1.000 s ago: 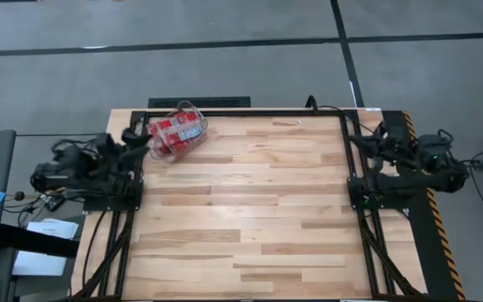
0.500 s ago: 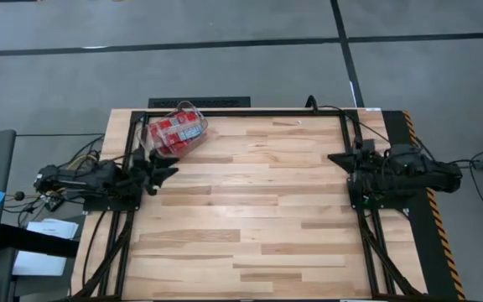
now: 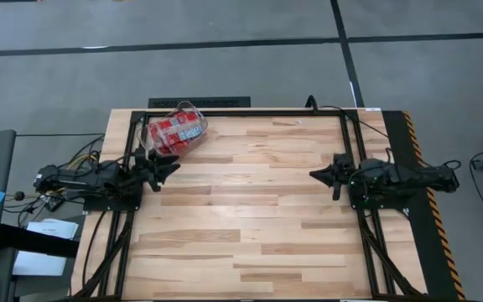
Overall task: Sort popcorn bags into baskets
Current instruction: Return to Home Position
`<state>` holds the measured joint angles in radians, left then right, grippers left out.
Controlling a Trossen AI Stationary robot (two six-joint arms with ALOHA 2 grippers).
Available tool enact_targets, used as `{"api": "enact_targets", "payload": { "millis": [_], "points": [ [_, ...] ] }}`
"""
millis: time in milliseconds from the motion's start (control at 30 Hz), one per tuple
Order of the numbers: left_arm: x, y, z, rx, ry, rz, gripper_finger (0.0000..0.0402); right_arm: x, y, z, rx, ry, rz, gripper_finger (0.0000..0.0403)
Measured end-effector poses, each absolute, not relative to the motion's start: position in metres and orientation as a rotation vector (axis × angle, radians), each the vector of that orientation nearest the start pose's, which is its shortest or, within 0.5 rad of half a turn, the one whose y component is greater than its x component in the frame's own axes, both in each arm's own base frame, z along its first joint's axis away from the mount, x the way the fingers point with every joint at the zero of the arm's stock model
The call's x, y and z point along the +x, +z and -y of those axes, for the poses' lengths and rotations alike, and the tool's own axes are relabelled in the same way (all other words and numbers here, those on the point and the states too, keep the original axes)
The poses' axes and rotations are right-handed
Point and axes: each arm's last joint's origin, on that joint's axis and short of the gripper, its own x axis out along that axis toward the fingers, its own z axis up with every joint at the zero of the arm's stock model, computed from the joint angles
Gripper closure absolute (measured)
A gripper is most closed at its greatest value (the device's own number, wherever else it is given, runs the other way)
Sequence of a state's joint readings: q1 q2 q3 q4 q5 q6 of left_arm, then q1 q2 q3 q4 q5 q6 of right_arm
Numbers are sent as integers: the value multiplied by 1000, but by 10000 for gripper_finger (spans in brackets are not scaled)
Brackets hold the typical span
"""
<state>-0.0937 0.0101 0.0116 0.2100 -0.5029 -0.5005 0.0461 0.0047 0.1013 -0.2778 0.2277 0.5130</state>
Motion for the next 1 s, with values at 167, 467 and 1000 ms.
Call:
{"api": "enact_targets", "payload": {
  "millis": [167,467,1000],
  "points": [
    [93,186,-5,-557,348,298,138,91,170,4,472,-256,-122,376],
    [95,175,-4,-536,329,176,138,90,169,6,519,-309,-128,352],
    [95,173,-4,-530,334,149,138,90,168,6,519,-309,-132,351]
  ]
}}
